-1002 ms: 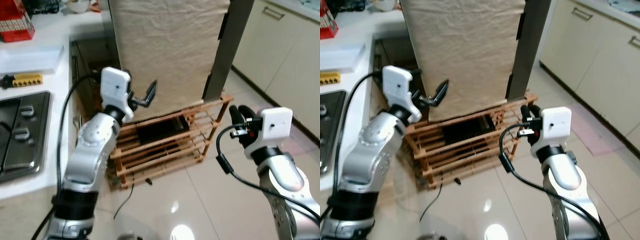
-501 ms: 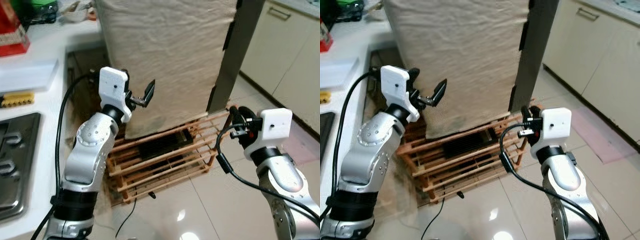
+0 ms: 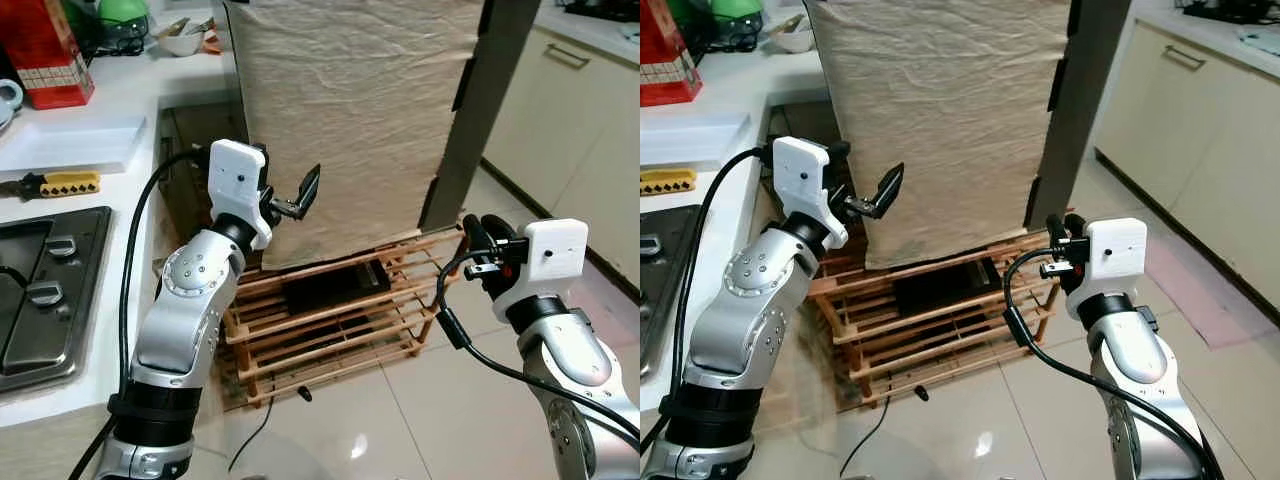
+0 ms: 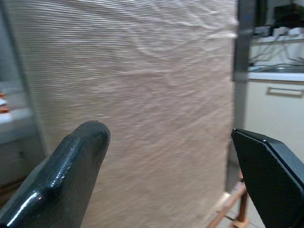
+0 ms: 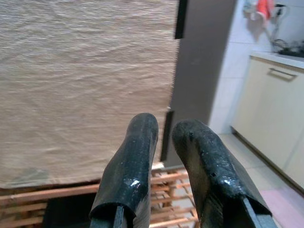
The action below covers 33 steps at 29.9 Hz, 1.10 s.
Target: Restocking fridge
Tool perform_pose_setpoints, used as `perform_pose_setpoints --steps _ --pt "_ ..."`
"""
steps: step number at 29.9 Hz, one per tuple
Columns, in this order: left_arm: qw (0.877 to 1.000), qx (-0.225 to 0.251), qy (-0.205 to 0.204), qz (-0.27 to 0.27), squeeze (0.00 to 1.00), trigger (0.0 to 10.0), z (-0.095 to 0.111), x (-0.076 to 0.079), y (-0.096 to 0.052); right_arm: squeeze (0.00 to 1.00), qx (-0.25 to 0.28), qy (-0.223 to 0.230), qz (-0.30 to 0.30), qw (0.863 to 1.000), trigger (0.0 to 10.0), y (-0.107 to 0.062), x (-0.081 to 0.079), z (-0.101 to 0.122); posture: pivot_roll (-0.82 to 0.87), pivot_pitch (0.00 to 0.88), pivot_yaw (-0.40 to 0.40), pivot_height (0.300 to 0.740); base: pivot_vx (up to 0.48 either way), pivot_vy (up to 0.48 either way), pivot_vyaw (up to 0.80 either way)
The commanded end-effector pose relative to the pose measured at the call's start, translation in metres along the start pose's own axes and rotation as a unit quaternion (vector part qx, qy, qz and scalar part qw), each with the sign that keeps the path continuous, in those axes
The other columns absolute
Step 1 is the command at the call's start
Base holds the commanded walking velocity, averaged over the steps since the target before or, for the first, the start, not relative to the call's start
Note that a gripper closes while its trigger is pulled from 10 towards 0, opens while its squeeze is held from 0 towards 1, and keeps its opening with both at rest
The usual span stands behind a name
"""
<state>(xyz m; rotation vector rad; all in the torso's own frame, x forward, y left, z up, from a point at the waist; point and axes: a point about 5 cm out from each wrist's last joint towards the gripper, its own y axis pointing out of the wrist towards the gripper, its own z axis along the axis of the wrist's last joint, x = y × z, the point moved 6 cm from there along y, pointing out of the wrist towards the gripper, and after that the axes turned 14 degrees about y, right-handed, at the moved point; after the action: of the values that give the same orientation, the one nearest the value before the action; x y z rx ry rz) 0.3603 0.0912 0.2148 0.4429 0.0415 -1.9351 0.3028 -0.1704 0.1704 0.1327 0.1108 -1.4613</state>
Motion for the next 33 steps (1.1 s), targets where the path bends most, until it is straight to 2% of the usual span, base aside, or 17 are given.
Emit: perform_pose_setpoints --steps 1,21,28,33 --pt "1.0 0.006 0.003 -0.007 0.0 10.0 0.0048 0.0029 -0.0003 0.0 0.001 0.0 0.0 1.0 10.0 -0.0001 0.0012 0.0008 -0.02 0.0 0.022 0.74 0.0 0.0 0.0" --pt "1.0 0.005 -0.004 -0.017 0.0 10.0 0.0053 0.0077 0.0011 0.0 -0.001 0.009 -0.008 1.0 10.0 -0.0018 0.0031 0.0004 -0.03 0.013 0.027 0.74 0.0 0.0 0.0" --pt "1.0 0.004 -0.007 -0.018 0.0 10.0 0.0056 0.0081 0.0013 0.0 -0.005 0.012 -0.01 1.0 10.0 -0.0029 0.0043 -0.0008 -0.03 0.021 0.027 0.74 0.147 0.0 -0.73" --pt "1.0 0.002 -0.007 -0.015 0.0 10.0 0.005 0.0064 0.0014 0.0 -0.004 0.007 -0.009 1.0 10.0 -0.0024 0.0038 -0.0003 -0.03 0.023 0.026 0.74 0.289 0.0 0.0"
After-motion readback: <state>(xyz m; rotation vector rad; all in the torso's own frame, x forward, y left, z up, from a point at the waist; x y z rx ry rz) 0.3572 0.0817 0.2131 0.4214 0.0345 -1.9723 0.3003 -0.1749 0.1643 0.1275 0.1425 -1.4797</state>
